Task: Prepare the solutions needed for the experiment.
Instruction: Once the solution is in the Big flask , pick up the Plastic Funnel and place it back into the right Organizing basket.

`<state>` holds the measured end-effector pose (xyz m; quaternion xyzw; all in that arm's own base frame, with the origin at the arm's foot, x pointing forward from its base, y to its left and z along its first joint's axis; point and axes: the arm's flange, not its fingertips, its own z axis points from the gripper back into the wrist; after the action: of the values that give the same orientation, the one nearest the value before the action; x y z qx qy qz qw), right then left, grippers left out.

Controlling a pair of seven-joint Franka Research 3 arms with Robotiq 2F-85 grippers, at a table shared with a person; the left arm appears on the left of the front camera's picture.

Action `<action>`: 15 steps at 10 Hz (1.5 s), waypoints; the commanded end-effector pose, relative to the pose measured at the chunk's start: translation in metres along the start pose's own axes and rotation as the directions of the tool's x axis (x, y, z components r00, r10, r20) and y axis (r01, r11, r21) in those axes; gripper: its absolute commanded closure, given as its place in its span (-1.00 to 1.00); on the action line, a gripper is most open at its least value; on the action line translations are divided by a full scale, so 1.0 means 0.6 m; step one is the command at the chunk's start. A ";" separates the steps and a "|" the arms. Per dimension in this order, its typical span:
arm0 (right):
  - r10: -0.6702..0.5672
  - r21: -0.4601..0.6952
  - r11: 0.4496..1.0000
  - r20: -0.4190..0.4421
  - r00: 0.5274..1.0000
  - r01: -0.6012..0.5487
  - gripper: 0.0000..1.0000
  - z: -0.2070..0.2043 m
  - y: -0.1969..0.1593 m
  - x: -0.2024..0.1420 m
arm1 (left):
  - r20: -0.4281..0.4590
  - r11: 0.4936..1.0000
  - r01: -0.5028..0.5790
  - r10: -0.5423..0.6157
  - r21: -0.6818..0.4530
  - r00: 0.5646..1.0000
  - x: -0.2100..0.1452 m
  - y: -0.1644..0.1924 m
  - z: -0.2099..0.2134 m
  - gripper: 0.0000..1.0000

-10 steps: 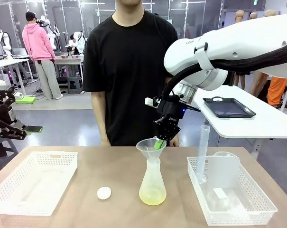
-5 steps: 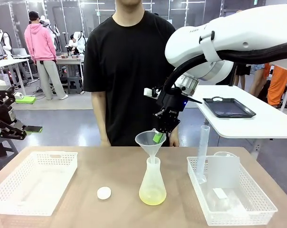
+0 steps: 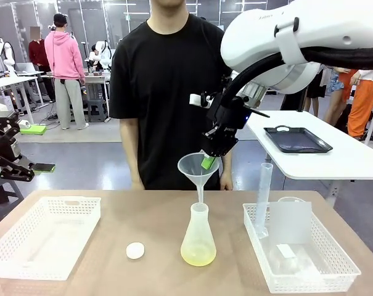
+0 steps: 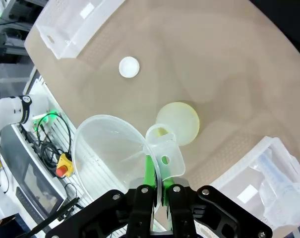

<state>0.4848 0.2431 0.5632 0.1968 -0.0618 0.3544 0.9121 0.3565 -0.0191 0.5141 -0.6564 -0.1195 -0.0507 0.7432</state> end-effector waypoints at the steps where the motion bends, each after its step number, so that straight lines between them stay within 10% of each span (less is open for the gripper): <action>1: 0.035 -0.060 0.998 0.047 0.998 -0.032 1.00 0.013 0.011 -0.021 | -0.001 1.000 0.008 -0.008 -0.019 1.000 -0.001 -0.003 -0.002 -1.00; 6: 0.030 -0.047 0.999 0.115 0.993 -0.025 1.00 0.064 0.027 -0.060 | -0.001 1.000 0.008 -0.008 -0.019 1.000 -0.001 -0.003 -0.002 -1.00; 15: -0.428 -0.085 0.886 0.228 0.875 0.456 1.00 0.169 -0.070 -0.328 | -0.001 1.000 0.008 -0.008 -0.019 1.000 -0.001 -0.003 -0.002 -1.00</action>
<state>0.3779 0.0541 0.5948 0.1823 -0.1388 0.1415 0.9631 0.3565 -0.0190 0.5140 -0.6562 -0.1194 -0.0505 0.7433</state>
